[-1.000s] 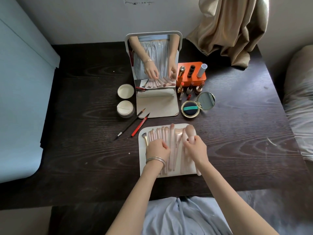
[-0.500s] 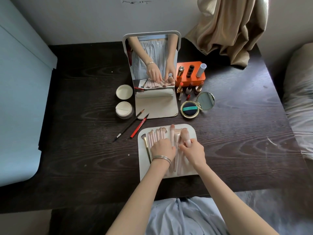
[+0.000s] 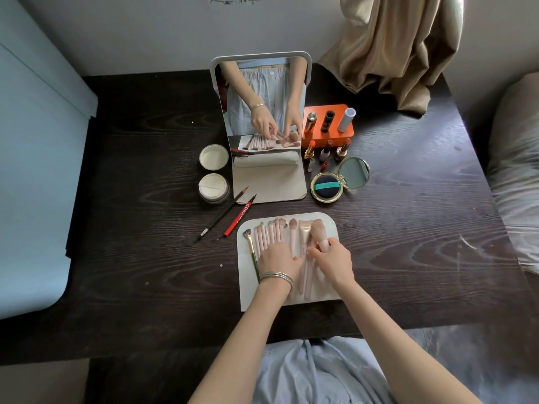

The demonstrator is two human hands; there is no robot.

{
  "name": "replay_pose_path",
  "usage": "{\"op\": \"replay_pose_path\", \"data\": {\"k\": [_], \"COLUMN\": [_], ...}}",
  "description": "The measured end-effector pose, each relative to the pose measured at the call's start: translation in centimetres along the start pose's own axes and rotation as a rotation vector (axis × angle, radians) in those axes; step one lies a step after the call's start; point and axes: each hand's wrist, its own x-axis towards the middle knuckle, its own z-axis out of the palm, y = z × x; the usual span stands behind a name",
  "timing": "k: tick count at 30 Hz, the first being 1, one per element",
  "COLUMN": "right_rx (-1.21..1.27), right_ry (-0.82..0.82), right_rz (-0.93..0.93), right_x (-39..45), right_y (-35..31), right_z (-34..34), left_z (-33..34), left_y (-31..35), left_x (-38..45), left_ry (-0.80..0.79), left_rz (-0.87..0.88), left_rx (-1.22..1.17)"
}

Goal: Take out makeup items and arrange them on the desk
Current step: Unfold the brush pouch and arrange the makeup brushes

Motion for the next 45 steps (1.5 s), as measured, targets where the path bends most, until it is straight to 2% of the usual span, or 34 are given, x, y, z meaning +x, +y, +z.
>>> {"op": "replay_pose_path", "data": {"k": [6, 11, 15, 18, 32, 38, 45], "right_rx": [0.011, 0.002, -0.033, -0.044, -0.114, -0.038, -0.034], "right_ry": [-0.007, -0.016, -0.019, -0.015, -0.057, -0.061, -0.099], "right_rz": [-0.015, -0.050, -0.084, -0.088, -0.063, -0.043, -0.038], "right_x": [-0.1, -0.5, -0.7, -0.6, -0.3, -0.2, -0.1], "right_y": [0.1, 0.1, 0.1, 0.2, -0.7, -0.7, -0.5], "right_z": [0.0, -0.2, -0.2, -0.2, 0.2, 0.1, -0.2], "left_z": [0.4, 0.6, 1.2, 1.3, 1.7, 1.2, 1.4], "left_y": [-0.1, -1.7, -3.1, -3.0, -2.3, -1.6, -1.4], "left_x": [0.1, 0.2, 0.3, 0.5, 0.9, 1.3, 1.3], "left_ry": [0.034, 0.155, 0.109, 0.137, 0.200, 0.165, 0.214], "left_rz": [0.032, 0.110, 0.178, 0.209, 0.224, 0.179, 0.209], "left_rx": [0.043, -0.083, -0.146, -0.115, 0.009, 0.000, 0.016]}}
